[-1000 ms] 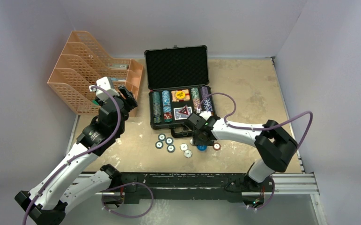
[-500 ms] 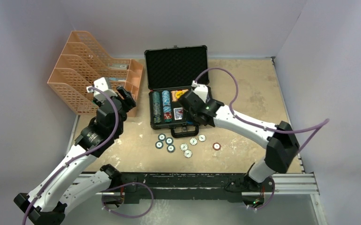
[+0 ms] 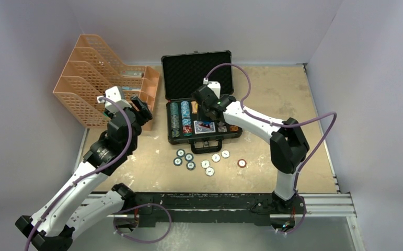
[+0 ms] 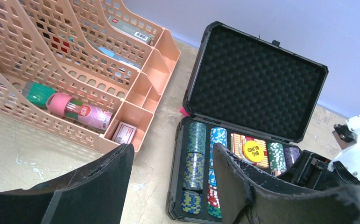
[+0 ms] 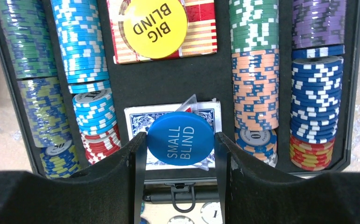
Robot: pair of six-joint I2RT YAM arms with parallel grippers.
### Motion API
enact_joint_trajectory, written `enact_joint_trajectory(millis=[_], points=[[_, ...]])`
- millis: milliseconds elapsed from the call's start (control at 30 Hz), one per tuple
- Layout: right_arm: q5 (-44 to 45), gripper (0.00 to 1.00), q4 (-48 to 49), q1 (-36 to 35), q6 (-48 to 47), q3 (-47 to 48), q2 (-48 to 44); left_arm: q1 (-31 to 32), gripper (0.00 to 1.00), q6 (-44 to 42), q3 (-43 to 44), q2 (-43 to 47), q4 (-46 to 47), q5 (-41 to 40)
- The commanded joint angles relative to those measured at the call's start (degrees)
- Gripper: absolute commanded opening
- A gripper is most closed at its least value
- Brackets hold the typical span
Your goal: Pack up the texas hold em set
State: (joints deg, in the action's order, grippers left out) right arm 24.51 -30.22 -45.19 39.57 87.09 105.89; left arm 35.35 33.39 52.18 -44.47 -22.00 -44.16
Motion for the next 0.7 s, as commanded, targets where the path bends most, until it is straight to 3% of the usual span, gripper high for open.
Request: enact_joint_trajectory(millis=[0,500,667], points=[[-2.5,0.50,0.6,0.4,-2.9,3.4,1.1,-0.3,0.62,0.2,0.2,-0.4,1.2,1.1],[-2.7,0.54,0.7,0.5,-3.5,2.0,5.2,-0.3,0.63,0.0,0.3,-0.5,1.0,1.1],[-2.0,0.59,1.0,0.4,-4.0,1.5,4.5,-0.3,0.63,0.1,0.2,-0.6,1.1,1.4]])
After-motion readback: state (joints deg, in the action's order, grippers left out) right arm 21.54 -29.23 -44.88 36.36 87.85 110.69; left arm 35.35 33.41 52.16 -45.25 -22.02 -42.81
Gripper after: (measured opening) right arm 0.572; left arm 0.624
